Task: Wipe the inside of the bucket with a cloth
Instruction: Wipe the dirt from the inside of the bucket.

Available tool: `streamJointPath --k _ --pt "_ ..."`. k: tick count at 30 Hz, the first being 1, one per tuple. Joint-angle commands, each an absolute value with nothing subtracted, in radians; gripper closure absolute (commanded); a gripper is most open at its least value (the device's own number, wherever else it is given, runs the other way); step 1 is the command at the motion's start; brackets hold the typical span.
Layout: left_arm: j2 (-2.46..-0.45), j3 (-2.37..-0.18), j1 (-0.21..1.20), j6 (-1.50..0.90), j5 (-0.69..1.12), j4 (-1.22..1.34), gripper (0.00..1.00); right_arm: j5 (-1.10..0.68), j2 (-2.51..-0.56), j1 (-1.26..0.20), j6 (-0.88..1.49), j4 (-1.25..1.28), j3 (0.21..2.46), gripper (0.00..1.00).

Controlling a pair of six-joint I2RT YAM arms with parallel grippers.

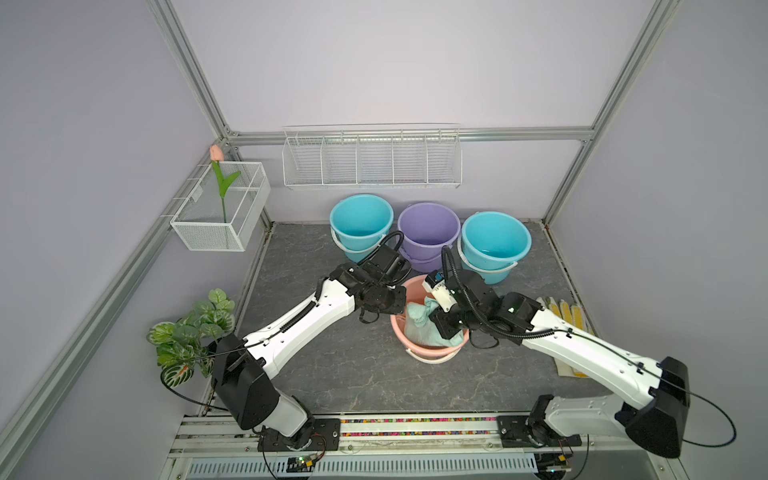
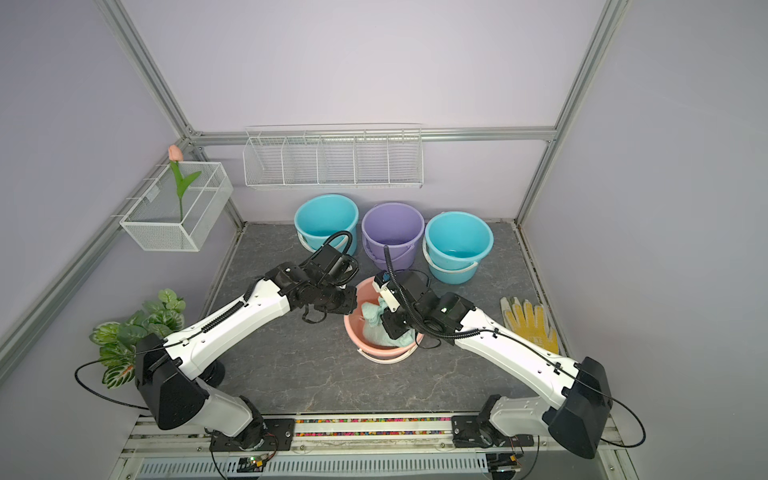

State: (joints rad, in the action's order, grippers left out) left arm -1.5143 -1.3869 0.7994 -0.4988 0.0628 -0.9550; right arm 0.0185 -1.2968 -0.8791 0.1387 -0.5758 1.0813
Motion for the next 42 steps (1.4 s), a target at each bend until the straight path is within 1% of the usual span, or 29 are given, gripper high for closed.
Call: streamJointPath --k 1,4,7,11,17,21,25,30,33,36,42 --pt "-1.472 -1.381 0.81 -0.525 0.094 -0.925 1.0 -0.063 -1.32 -0.884 -0.129 -0.408 1.024 0.93" --pt "-1.453 -1.369 0.814 -0.522 0.109 -0.922 1.0 -0.17 -1.342 -0.883 -0.372 -0.385 0.995 0.93" --pt "-1.43 -1.356 0.821 -0.512 0.115 -0.925 1.0 -0.234 -1.377 -0.88 -0.621 -0.46 1.015 0.93" --pt "-1.393 -1.327 0.828 -0.496 0.124 -0.932 1.0 -0.268 -1.38 -0.865 -0.892 -0.494 0.999 0.93" --pt "-1.361 -1.309 0.854 -0.46 0.138 -0.951 1.0 -0.268 -1.456 -0.861 -1.172 -0.554 1.032 0.93" --pt "-1.359 -1.298 0.866 -0.444 0.166 -0.943 1.0 -0.25 -1.523 -0.861 -1.252 -0.494 1.034 0.93" --pt "-1.364 -1.29 0.885 -0.433 0.193 -0.928 1.0 -0.197 -1.551 -0.86 -1.297 -0.257 0.966 0.93" --pt "-1.369 -1.282 0.894 -0.439 0.199 -0.921 1.0 -0.059 -1.596 -0.859 -1.355 -0.036 0.909 0.93" --pt "-1.361 -1.282 0.896 -0.452 0.157 -0.938 1.0 0.065 -1.6 -0.859 -1.407 0.028 0.885 0.93" --pt "-1.355 -1.29 0.897 -0.465 0.095 -0.976 1.0 0.163 -1.586 -0.859 -1.455 -0.017 0.885 0.93" --pt "-1.365 -1.322 0.901 -0.48 -0.006 -1.059 1.0 0.282 -1.553 -0.883 -1.43 -0.345 0.914 0.93"
